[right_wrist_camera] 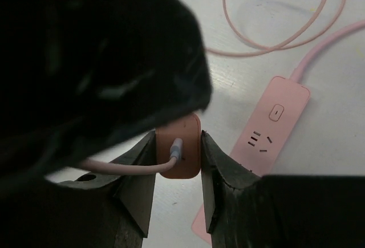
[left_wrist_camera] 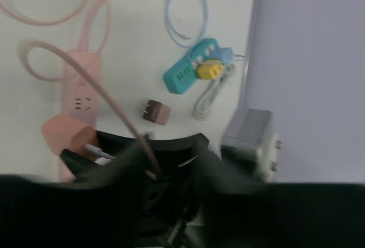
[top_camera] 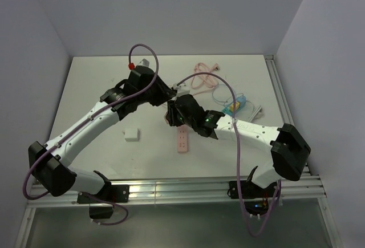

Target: Insert the plug

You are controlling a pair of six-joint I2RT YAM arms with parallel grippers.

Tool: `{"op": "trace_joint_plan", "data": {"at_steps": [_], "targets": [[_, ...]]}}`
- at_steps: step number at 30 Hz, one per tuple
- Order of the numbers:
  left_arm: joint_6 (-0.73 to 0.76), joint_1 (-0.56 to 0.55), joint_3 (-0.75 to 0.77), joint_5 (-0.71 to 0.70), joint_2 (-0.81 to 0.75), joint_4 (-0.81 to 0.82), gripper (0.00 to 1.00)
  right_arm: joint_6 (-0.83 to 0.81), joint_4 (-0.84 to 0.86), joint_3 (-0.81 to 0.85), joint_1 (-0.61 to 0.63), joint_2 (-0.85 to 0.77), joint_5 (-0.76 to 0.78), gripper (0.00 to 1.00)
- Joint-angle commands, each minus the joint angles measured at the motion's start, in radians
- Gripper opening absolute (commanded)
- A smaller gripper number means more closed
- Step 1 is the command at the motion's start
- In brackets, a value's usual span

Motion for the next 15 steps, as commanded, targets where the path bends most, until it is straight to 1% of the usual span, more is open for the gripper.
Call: {"op": "trace_joint_plan", "data": {"at_steps": [1,2,3,6,8,9,10,12,15], "targets": [[0.073,0.040,-0.044,0.194,-0.040,0.159,0.59,0.025,0.003,0.009,0.001,0.024,0.031,0.00],[0.069,0.066,-0.078,0.210,-0.075,0.187,0.73,0.031,0.004,0.004,0.001,0.024,0.032,0.00],[0.064,0.074,-0.138,0.199,-0.092,0.209,0.99,0.045,0.004,0.001,0.001,0.021,0.035,0.00],[0.070,0.115,-0.218,0.184,-0.144,0.205,1.00,0.080,-0.035,0.011,-0.008,0.026,0.070,0.00],[0.092,0.163,-0.253,0.172,-0.193,0.200,1.00,0.096,-0.081,0.037,-0.025,0.039,0.080,0.00],[0.107,0.174,-0.282,0.158,-0.211,0.197,1.00,0.105,-0.095,0.050,-0.056,0.056,0.075,0.00],[0.132,0.187,-0.294,0.117,-0.228,0.188,0.99,0.106,-0.121,0.079,-0.071,0.067,0.078,0.00],[0.155,0.192,-0.325,0.080,-0.273,0.162,0.99,0.116,-0.161,0.122,-0.117,0.110,0.091,0.00],[0.192,0.194,-0.406,0.074,-0.331,0.189,0.98,0.131,-0.265,0.234,-0.162,0.185,0.083,0.00]]}}
